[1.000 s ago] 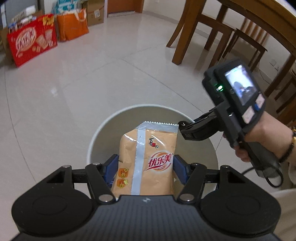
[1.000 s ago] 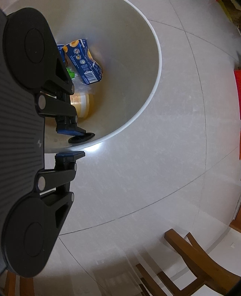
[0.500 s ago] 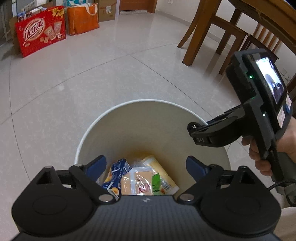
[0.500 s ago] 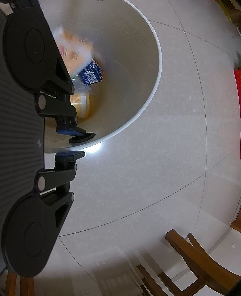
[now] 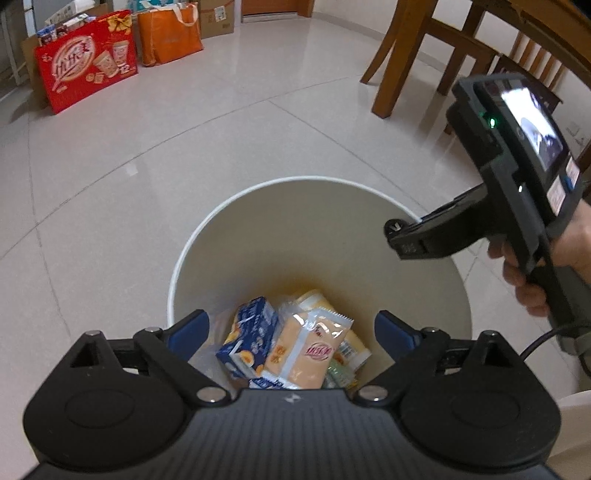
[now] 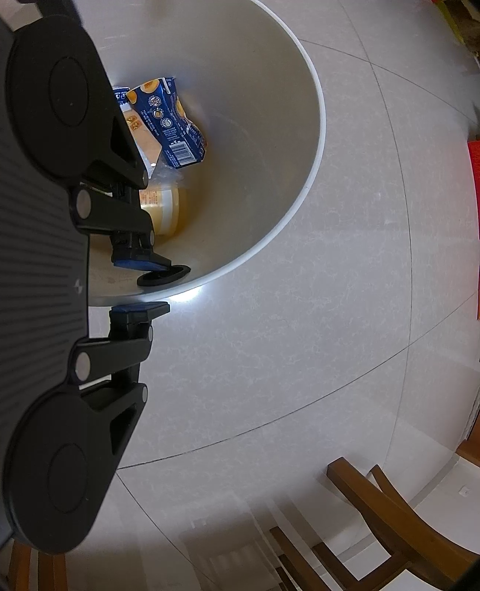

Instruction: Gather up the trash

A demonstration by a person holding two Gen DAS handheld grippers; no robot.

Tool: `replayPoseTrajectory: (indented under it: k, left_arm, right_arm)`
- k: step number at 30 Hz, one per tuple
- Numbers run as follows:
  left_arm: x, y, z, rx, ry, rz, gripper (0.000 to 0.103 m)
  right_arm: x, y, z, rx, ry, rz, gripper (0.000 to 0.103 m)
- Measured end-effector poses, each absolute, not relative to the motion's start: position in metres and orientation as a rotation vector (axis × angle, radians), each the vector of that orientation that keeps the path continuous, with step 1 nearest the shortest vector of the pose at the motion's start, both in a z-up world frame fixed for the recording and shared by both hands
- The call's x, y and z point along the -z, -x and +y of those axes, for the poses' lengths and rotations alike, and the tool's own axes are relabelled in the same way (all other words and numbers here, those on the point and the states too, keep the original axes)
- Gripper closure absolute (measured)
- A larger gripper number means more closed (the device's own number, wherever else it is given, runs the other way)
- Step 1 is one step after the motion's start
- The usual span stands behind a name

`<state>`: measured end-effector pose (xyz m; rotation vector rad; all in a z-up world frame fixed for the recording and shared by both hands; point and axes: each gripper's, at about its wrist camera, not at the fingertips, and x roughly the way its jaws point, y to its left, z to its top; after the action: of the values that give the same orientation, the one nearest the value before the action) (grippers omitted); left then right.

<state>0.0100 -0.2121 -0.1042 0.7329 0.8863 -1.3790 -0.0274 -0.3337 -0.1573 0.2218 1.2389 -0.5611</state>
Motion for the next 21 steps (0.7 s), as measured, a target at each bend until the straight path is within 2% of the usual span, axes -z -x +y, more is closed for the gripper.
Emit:
replayPoseTrajectory:
  k: [11,21]
  left_arm:
    - [0.105,0.018,-0.179,1.233,-0.802,0.708,0.007]
    - [0.099,0.032,-0.153,1.129,-0.736,0.726,0.005]
  right_arm:
    - [0.155,0.034,-0.331,0.542,-0.206,1.246,0.082]
    - [0.141,0.057,-0.319,0.497,-0.208,1.248,0.080]
